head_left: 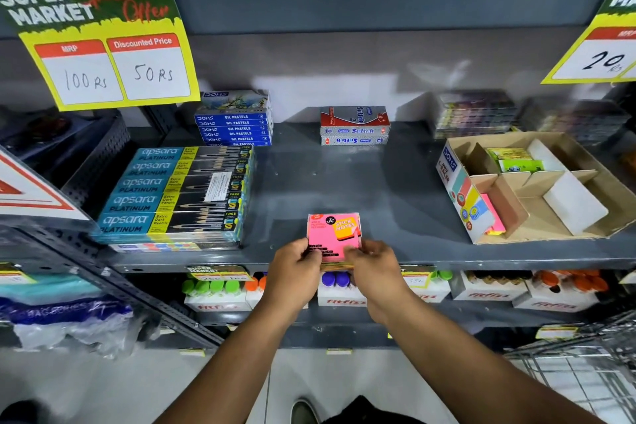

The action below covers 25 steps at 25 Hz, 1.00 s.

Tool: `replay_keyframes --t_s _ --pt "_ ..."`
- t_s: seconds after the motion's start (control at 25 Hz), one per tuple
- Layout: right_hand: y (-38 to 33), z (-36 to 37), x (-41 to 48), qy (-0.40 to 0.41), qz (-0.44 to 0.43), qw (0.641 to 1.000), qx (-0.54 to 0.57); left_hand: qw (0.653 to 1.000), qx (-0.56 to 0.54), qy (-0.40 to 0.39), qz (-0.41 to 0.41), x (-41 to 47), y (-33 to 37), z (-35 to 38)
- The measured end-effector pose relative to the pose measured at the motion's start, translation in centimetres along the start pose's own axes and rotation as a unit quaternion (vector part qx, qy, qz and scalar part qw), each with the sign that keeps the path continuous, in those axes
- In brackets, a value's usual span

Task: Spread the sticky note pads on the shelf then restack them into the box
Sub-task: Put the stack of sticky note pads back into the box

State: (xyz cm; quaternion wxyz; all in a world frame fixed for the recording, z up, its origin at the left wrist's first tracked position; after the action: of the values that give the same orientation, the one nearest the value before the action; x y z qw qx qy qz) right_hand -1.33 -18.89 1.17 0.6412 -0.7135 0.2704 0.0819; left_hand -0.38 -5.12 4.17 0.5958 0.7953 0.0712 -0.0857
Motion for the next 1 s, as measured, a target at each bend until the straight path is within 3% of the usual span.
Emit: replay_keyframes --t_s 0.32,0.8,0.84,0.92,1.0 --pt "0.5 -0.8 -0.7 -0.064 0.115 0.985 0.113 1.0 0.018 -0.001 0.012 -0.5 -0.1 -0.1" --pt "0.4 -2.7 -0.8 -0.078 0.146 0.975 0.147 0.997 -0.066 0.016 -0.034 -0.4 -0.1 0.2" --pt "0.2 -3.3 -0.7 -0.068 0.142 0.973 0.167 0.999 -0.04 0.019 -0.012 0.0 -0.2 0.1" --pt "-0.6 -5.0 -0.8 -0.039 0.128 0.968 0.213 0.989 0.111 0.034 0.086 0.7 0.4 -0.2" --pt "-1.8 -7.7 -1.0 -0.016 0.1 0.962 0.253 0.94 0.283 0.041 0.185 1.5 0.9 -0.1"
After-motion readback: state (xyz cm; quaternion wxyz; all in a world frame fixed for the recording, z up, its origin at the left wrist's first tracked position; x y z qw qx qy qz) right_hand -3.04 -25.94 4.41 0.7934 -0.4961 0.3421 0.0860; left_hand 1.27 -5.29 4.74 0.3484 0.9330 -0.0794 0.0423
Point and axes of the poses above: each hand's wrist, its own x-axis towards the middle knuckle, its own z-axis out of the palm, y = z × x, the point moved 5 cm from there along x, towards the middle knuckle, and after that the axes turned 5 degrees about -x, right-handed, at the moved point
